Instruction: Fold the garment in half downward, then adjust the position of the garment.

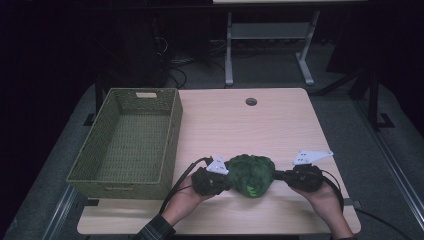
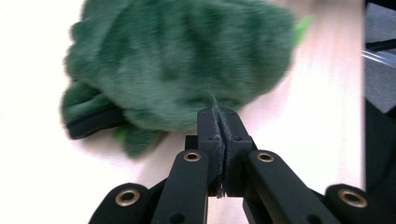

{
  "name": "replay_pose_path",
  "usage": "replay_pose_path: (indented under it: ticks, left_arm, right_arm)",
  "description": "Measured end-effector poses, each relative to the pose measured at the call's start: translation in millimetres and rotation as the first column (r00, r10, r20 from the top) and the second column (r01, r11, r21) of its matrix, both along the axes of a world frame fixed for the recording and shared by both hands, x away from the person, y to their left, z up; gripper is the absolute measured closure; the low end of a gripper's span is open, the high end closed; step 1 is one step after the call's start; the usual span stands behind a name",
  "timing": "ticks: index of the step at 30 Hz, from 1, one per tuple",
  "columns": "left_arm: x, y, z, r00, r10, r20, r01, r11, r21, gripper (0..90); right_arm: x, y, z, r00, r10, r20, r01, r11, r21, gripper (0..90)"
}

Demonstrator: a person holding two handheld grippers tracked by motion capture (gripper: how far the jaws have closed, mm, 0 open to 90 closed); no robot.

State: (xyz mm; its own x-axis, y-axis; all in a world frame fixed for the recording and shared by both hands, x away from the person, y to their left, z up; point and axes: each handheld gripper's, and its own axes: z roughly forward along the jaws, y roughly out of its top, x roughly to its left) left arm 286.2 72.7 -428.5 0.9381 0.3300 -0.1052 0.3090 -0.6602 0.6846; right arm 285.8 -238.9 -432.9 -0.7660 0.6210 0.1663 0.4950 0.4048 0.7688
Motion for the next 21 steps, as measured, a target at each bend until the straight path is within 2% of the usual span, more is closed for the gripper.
replay_pose_path:
  ticks: [4, 10, 12, 14, 15, 17, 21]
  left_arm:
    - [-11.4, -8.4, 0.9, 0.9992, -0.037, -0.013, 0.037, 0.9992, -0.015, 88.3]
    - [-16.2, -23.5, -4.4, 0.9969, -0.073, -0.029, 0.073, 0.9972, -0.017, 88.3]
    - [-16.3, -27.3, -7.2, 0.9963, -0.079, -0.034, 0.079, 0.9968, -0.014, 88.4]
    - [-16.4, -30.7, -9.4, 0.9958, -0.084, -0.035, 0.084, 0.9964, -0.011, 88.7]
    - [-16.6, -32.3, -10.2, 0.9957, -0.084, -0.037, 0.084, 0.9964, -0.01, 89.0]
    - [-15.8, -35.0, -12.3, 0.9954, -0.088, -0.036, 0.088, 0.9961, -0.006, 89.3]
    - [-12.4, -39.3, -18.7, 0.9952, -0.082, -0.052, 0.082, 0.9966, -0.009, 89.6]
  right_arm:
    - [10.0, -5.5, 8.9, 0.9994, -0.029, 0.021, 0.028, 0.999, 0.017, 90.0]
    - [41.5, -3.8, 13.9, 0.9981, -0.051, 0.035, 0.05, 0.999, 0.021, 90.0]
    - [51.9, -2.0, 11.6, 0.9978, -0.057, 0.034, 0.056, 0.998, 0.023, 90.0]
    - [62.9, -0.1, 7.6, 0.998, -0.061, 0.014, 0.061, 0.998, 0.033, 90.0]
    - [69.0, 2.4, 4.9, 0.998, -0.063, -0.004, 0.063, 0.998, 0.025, 90.0]
    - [78.6, 7.3, -0.1, 0.9983, -0.058, -0.006, 0.059, 0.998, 0.015, 90.0]
    - [90.2, 18.8, -12.1, 0.9989, -0.041, -0.024, 0.041, 0.999, 0.022, 90.0]
